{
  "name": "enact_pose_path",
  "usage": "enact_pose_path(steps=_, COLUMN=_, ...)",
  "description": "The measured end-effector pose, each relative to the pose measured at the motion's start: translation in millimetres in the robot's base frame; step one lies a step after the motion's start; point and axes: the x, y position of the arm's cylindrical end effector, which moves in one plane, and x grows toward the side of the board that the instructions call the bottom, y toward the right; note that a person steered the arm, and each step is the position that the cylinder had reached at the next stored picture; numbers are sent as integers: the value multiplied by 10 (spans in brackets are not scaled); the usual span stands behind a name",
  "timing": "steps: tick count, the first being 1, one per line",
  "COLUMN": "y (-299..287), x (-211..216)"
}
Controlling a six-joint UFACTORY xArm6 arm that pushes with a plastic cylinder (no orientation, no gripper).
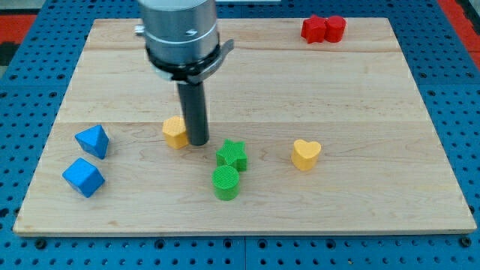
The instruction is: Slide the heart to top right of green star
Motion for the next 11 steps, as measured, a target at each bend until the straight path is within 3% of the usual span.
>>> enact_pose_path(steps=1, y=-726, x=-146)
enact_pose_path(steps=3, y=-1332, x=-874)
enact_pose_path(steps=6, y=1186, x=-848)
enact_pose_path(steps=7, y=2062, x=-473)
enact_pose_path(steps=8, y=2416, x=301)
enact_pose_path(steps=9, y=1719, x=277)
enact_pose_path(steps=10, y=1341, x=-433)
enact_pose_path(steps=11, y=1208, x=-450)
